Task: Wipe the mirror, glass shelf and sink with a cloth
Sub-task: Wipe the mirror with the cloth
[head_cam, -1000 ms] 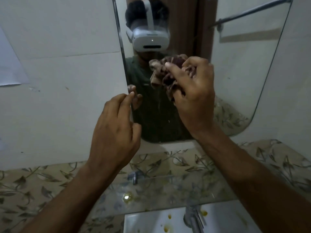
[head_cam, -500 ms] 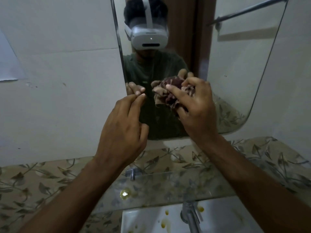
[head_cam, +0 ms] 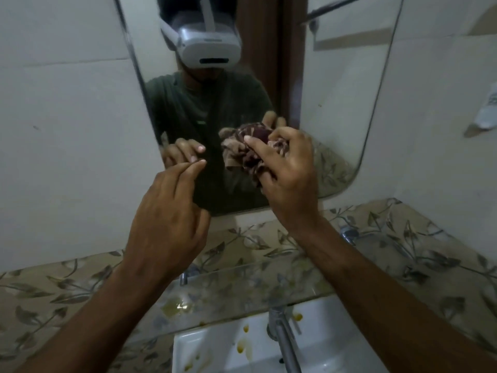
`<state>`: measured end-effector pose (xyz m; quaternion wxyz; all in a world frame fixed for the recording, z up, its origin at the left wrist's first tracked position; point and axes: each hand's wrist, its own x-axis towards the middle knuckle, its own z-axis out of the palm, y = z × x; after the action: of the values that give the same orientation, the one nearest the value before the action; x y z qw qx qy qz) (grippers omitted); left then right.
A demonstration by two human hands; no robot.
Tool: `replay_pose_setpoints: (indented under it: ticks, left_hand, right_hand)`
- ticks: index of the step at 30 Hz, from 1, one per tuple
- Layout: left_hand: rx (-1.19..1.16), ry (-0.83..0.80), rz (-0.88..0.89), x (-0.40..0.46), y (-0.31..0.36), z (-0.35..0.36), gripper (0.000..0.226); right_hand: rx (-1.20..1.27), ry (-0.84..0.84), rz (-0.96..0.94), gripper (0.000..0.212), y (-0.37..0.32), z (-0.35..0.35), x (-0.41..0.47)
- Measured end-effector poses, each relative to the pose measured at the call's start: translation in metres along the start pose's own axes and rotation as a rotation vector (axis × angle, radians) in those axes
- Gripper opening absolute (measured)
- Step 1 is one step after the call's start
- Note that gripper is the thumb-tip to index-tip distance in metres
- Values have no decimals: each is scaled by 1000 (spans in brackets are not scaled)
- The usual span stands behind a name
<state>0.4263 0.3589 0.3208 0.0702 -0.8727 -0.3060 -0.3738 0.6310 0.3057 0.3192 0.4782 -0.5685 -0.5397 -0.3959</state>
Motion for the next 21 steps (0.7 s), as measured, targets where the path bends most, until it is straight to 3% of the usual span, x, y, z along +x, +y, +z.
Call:
replay_pose_setpoints:
  ticks: [3,8,11,21]
  left_hand:
    - [-65,55,23,2,1,1,57]
    - [-116,97,132,5,6,2,55]
    - [-106,67,161,8,10,5,53]
    - [-86,-8,221,20,37,21,51]
  right_hand:
    - [-21,-7,-38,35,-9,14,-19]
    - [12,-248,-321,31,-31,40,-73]
    - [12,-192,-314,29,-23,35,-67]
    - [-42,308,445,38,74,-37,2]
